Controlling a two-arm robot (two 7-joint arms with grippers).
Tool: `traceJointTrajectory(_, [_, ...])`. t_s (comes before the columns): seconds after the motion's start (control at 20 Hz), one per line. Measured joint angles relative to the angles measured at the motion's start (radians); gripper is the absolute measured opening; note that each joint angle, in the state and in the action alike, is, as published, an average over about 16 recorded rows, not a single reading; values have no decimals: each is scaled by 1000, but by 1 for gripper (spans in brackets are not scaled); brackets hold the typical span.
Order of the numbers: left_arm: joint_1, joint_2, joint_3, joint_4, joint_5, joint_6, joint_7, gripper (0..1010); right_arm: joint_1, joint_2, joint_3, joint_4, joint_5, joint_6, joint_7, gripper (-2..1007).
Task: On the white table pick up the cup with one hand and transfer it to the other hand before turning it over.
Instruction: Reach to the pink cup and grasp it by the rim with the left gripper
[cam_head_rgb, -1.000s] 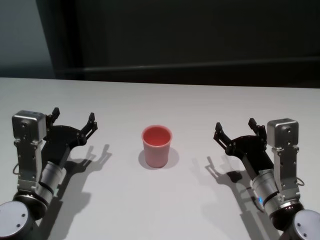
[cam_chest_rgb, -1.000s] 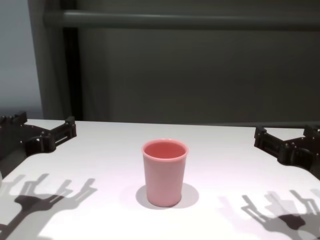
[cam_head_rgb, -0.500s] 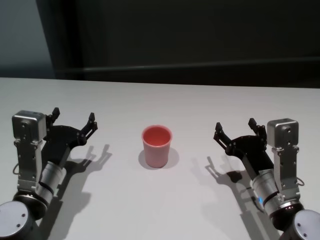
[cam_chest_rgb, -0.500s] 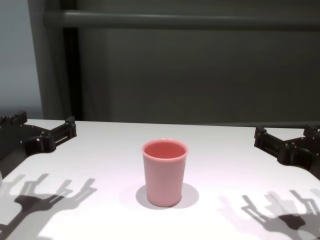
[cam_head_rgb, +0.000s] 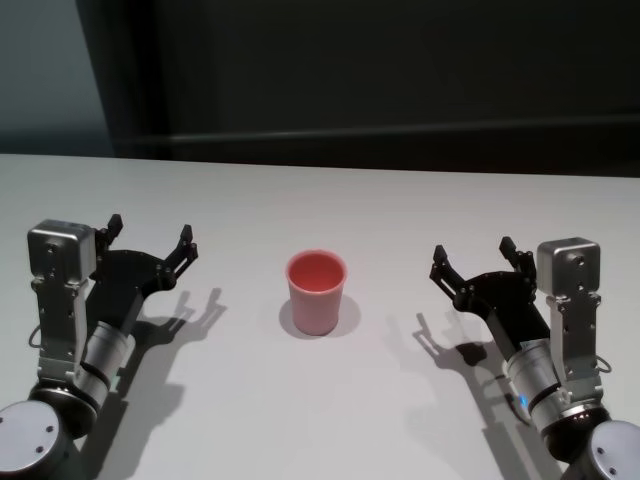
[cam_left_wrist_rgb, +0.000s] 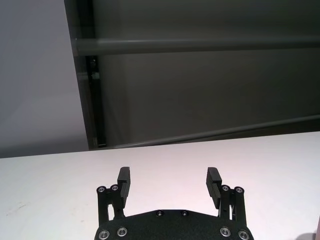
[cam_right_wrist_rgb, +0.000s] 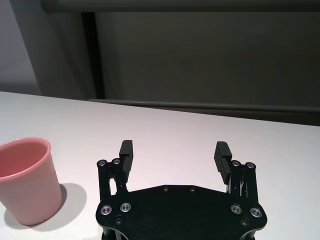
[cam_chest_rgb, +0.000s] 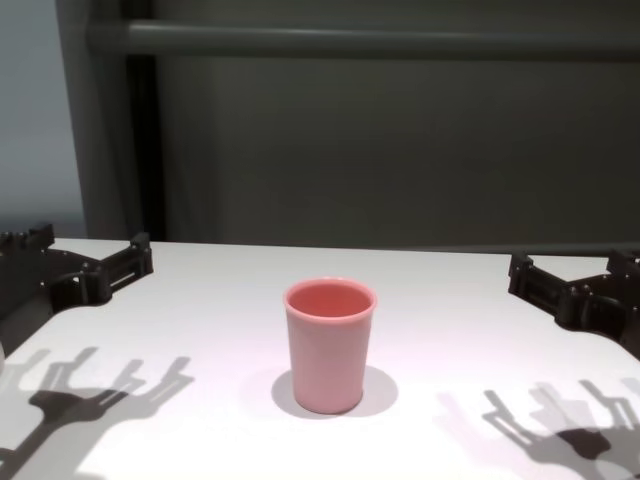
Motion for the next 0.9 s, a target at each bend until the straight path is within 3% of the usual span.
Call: traceJointTrajectory(0.9, [0,0,0,0,0,0,0,1003,0,0,0,0,0,0,0,1000])
